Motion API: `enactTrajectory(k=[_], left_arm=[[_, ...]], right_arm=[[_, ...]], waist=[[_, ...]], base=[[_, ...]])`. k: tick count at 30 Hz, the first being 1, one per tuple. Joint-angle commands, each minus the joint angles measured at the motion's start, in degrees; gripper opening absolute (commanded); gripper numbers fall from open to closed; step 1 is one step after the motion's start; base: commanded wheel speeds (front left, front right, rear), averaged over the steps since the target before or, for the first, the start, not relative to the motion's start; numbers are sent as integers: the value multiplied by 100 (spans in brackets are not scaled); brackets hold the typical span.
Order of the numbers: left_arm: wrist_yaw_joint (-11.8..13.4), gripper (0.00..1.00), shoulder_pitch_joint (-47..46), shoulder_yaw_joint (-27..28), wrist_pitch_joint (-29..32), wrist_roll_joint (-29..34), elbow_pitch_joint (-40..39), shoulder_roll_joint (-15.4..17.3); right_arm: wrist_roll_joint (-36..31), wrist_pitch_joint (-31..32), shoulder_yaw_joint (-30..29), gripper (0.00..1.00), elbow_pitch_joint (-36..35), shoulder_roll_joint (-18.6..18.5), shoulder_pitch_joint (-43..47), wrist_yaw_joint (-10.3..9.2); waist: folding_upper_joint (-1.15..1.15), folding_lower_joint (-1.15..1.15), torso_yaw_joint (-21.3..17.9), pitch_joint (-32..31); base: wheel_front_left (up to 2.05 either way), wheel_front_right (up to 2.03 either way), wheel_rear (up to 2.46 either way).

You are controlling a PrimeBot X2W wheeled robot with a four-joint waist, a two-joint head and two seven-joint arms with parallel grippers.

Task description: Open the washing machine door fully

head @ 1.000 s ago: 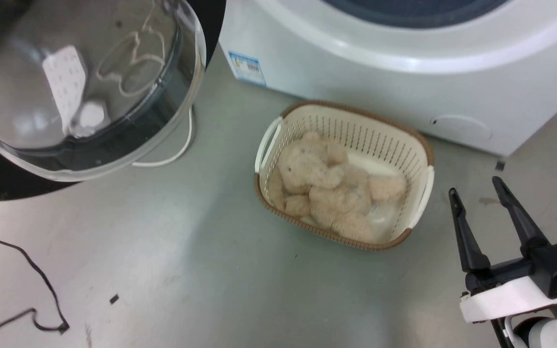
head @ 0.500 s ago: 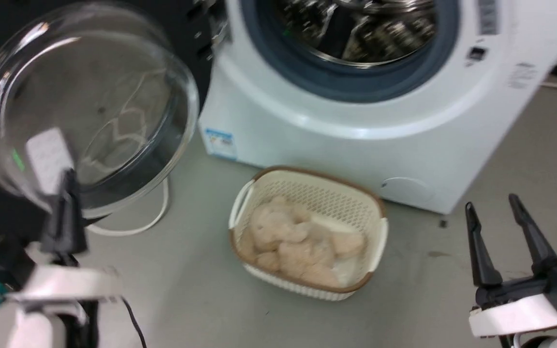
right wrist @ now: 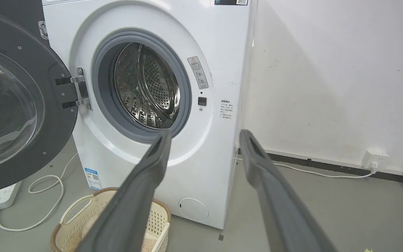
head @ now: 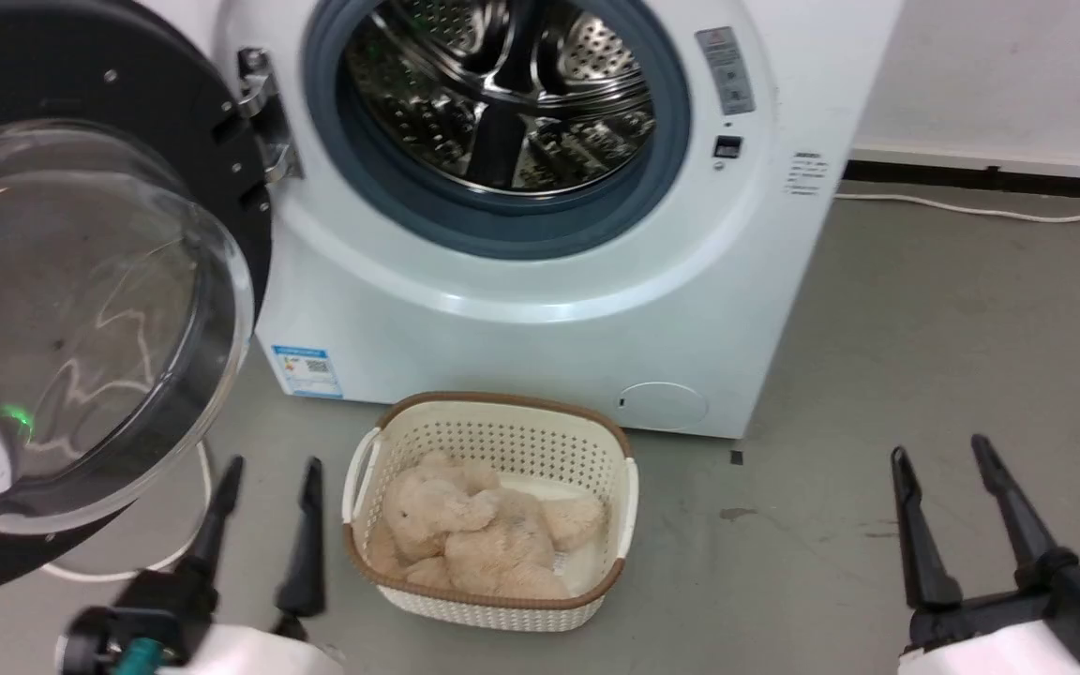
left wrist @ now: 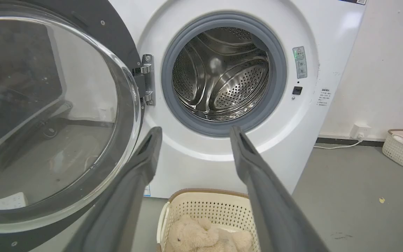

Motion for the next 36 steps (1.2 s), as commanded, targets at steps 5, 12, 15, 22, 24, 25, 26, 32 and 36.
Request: enactTrajectory(k=[5, 12, 15, 22, 24, 25, 26, 32, 36], left_arm=[[72, 100, 209, -271, -20, 152, 75, -138], [133, 100, 209, -238, 15, -52, 263, -237], [220, 100, 193, -132, 20, -197, 345, -287], [279, 100, 158, -173, 44, -184, 449, -250], [286, 100, 149, -195, 45, -179, 465, -247], [289, 100, 146, -205, 46, -174, 473, -244], [292, 100, 143, -214, 46, -172, 480, -240], [283, 100, 104, -252, 25, -152, 470, -186], [271, 0, 138, -253, 46, -186, 471, -234]], right_arm=[[54, -24, 80, 100, 22, 16, 184, -5], [124, -25, 68, 100, 104, 17, 237, -5], [147, -25, 71, 100, 132, 17, 241, -5], [168, -26, 76, 100, 155, 17, 215, -5], [174, -26, 73, 100, 157, 17, 213, -5], [177, -26, 74, 100, 158, 17, 213, -5], [180, -26, 74, 100, 159, 17, 213, -5], [191, -26, 77, 100, 156, 17, 199, -5], [151, 3, 75, 0, 143, 1, 168, 0]], waist=[[0, 1, -248, -69], [0, 1, -324, -67], [0, 1, -330, -64], [0, 1, -292, -46], [0, 1, -281, -40], [0, 1, -276, -37], [0, 1, -271, -35], [0, 1, -237, -12], [0, 1, -237, -12]], base=[[0, 0, 0], [0, 0, 0], [0, 0, 0], [0, 0, 0], [0, 0, 0], [0, 0, 0], [0, 0, 0], [0, 0, 0], [0, 0, 0]])
